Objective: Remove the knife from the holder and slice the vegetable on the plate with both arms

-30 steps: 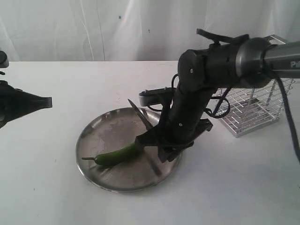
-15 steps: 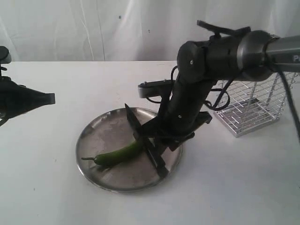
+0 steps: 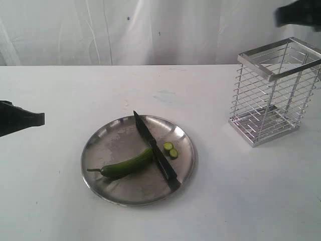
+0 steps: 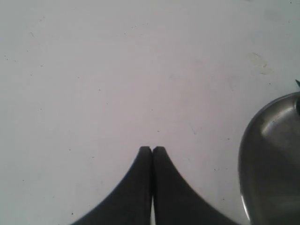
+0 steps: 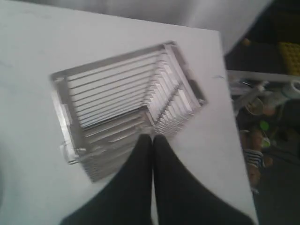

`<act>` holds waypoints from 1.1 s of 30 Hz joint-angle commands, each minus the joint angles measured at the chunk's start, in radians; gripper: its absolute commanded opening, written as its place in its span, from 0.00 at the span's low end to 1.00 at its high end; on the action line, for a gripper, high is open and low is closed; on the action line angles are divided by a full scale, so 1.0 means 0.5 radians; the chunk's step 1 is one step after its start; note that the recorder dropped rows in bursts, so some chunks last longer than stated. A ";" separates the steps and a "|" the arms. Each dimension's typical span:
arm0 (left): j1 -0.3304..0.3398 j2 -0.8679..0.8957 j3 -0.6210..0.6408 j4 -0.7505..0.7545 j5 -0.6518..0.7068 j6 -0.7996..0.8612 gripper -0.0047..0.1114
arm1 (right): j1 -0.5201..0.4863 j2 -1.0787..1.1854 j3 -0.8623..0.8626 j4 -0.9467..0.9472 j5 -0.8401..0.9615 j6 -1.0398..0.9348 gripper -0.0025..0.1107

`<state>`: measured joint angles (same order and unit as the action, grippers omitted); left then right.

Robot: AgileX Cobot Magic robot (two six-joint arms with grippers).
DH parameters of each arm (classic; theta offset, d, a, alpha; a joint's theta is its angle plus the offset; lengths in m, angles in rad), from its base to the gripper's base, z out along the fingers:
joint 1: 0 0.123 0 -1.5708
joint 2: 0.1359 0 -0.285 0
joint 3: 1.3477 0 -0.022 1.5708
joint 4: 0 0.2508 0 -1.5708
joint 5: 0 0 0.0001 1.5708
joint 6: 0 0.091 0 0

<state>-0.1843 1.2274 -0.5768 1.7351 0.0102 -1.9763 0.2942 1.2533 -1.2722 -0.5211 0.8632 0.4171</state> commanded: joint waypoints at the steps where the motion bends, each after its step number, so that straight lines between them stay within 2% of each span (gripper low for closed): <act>1: 0.001 -0.104 0.043 0.019 -0.118 0.011 0.04 | -0.255 -0.390 0.332 -0.050 -0.197 -0.035 0.02; 5: 0.001 -0.118 0.056 0.019 -0.297 0.012 0.04 | -0.311 -0.824 0.718 0.177 -0.349 0.027 0.02; 9: 0.001 -0.118 0.056 0.019 -0.309 0.012 0.04 | -0.311 -1.394 1.192 0.310 -0.703 0.002 0.02; 12: 0.001 -0.118 0.056 0.019 -0.300 0.012 0.04 | -0.311 -1.764 1.370 0.376 -0.616 0.002 0.02; 17: 0.001 -0.118 0.056 0.019 -0.296 0.012 0.04 | -0.311 -2.215 1.401 0.372 -0.338 0.002 0.02; 21: 0.001 -0.118 0.056 0.019 -0.296 0.012 0.04 | -0.311 -2.503 1.401 0.372 -0.306 0.002 0.02; 24: 0.001 -0.118 0.056 0.019 -0.296 0.012 0.04 | -0.311 -2.507 1.349 0.283 -0.282 -0.004 0.02; 26: 0.001 -0.128 0.053 0.019 -0.296 0.012 0.04 | -0.311 -2.507 1.341 0.144 -0.477 -0.023 0.02; 29: 0.001 -0.128 0.053 0.019 -0.296 0.012 0.04 | -0.350 -2.507 1.413 0.113 -1.153 -0.264 0.02; 31: 0.001 -0.124 0.053 0.019 -0.276 0.012 0.04 | -0.355 -2.507 1.497 0.460 -1.528 -0.645 0.02; 33: 0.001 -0.124 0.053 0.019 -0.276 0.012 0.04 | -0.375 -2.507 1.633 1.019 -1.802 -1.296 0.02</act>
<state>-0.1843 1.1724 -0.5539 1.7351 -0.1403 -1.9730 0.1223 0.0037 -0.5280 -0.2660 0.1737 0.1018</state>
